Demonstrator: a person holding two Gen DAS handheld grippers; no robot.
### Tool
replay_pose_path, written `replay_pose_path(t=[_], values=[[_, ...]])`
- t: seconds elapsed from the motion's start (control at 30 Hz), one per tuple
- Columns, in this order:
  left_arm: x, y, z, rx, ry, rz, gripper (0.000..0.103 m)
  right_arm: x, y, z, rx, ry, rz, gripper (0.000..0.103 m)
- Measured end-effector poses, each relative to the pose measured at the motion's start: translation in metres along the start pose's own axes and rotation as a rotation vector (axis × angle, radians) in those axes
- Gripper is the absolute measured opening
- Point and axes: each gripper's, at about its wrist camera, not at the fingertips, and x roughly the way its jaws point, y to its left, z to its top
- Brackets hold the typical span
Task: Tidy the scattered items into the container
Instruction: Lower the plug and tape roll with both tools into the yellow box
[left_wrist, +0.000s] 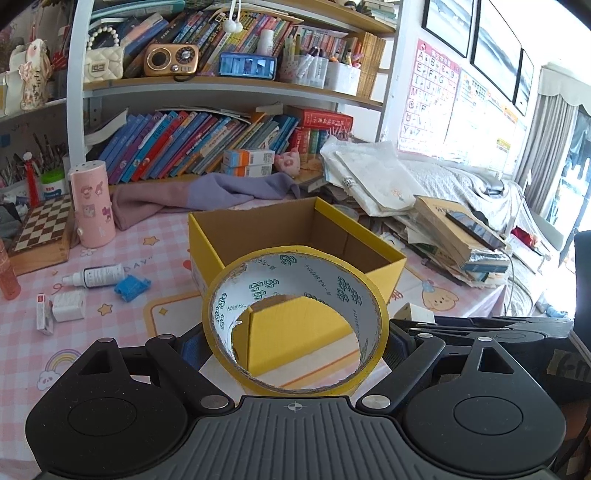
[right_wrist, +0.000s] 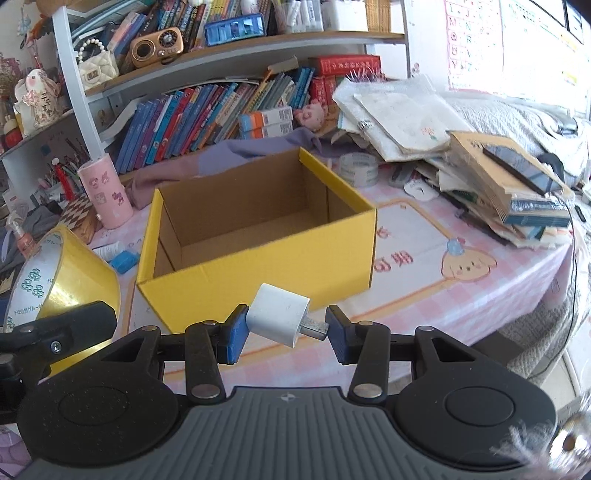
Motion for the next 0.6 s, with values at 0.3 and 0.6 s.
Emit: replay_pose_path(t=[0.3, 0.6], values=[[0.027, -0.007, 0.015, -0.040, -0.026, 0.057, 0.091, 0.026, -0.012, 0.033, -0.073, -0.042, 0.042, 0.043], [0.052, -0.014, 0.033, -0.032, -0.063, 0.133, 0.091, 0.059, -0.030, 0.061, -0.129, -0.063, 0.086, 0.043]])
